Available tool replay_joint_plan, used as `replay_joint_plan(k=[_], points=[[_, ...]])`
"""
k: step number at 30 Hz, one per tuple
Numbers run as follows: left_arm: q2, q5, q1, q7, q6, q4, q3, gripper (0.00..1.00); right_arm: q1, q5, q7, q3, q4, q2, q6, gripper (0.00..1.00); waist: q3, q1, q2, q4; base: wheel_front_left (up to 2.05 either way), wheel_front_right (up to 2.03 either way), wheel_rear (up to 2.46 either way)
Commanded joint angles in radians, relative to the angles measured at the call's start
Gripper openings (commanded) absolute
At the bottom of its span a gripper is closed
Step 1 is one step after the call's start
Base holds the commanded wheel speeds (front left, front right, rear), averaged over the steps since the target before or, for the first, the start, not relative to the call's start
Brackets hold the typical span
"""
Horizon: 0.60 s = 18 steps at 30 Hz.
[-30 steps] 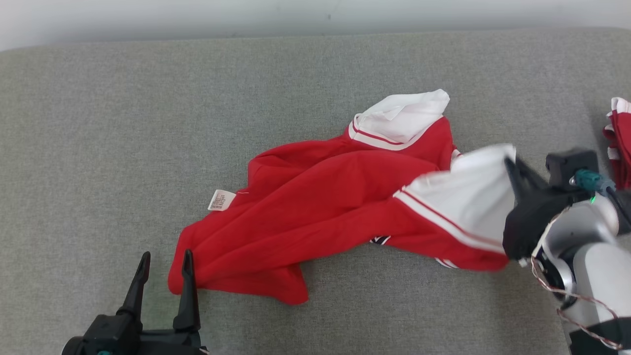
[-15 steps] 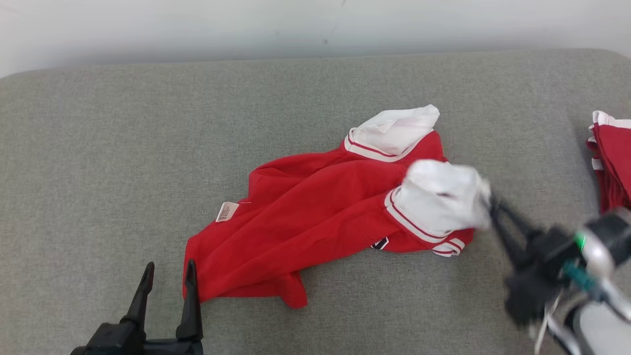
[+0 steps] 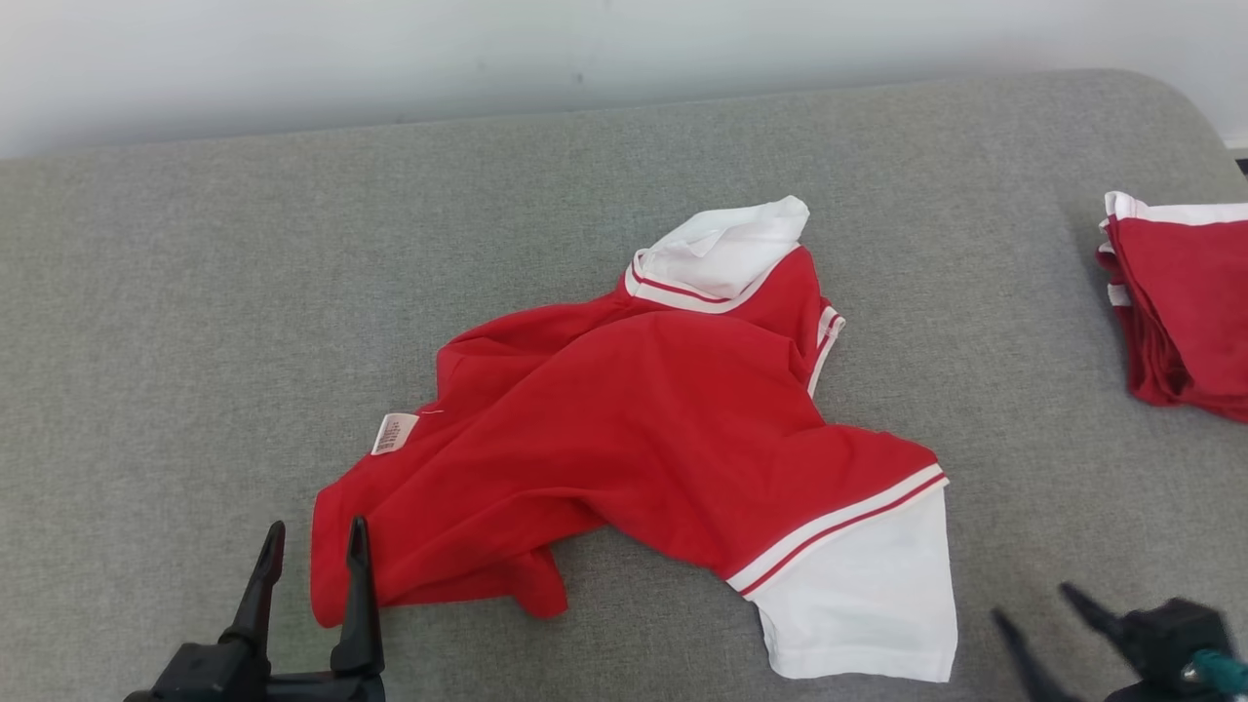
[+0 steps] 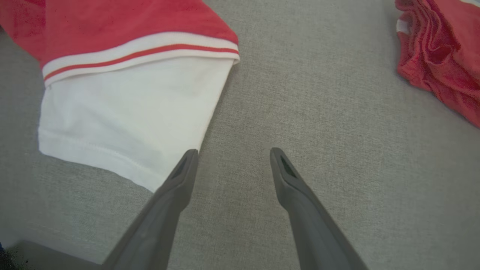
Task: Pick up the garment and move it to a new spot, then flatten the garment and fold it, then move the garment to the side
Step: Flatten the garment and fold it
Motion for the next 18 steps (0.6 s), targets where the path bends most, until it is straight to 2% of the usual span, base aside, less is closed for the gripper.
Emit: replay_joint_plan(k=[1,6,12,18], points=[[-0.002,0.006,-0.007,-0.003,-0.002,0.001,0.002,1.0,-0.001,-0.013,0.0,-0.008,-0.008,0.017,-0.003,1.0,0.002,0.0,0.0,-0.003,0.0,0.0,0.0],[-0.009,0.008,-0.006,-0.003,-0.007,0.02,0.002,1.0,-0.008,-0.061,0.015,-0.154,-0.03,0.18,-0.003,1.0,-0.006,0.0,0.0,0.004,0.0,0.0,0.0],[-0.017,0.006,0.007,-0.003,-0.006,0.049,0.007,1.0,-0.057,-0.133,-0.036,-0.21,-0.042,0.332,-0.003,1.0,-0.032,0.0,0.0,0.027,0.0,0.0,0.0],[-0.02,-0.003,0.023,-0.003,-0.01,0.086,0.0,1.0,-0.102,-0.16,-0.093,-0.169,0.011,0.394,-0.003,1.0,-0.065,0.0,0.0,0.055,0.0,0.0,0.0]])
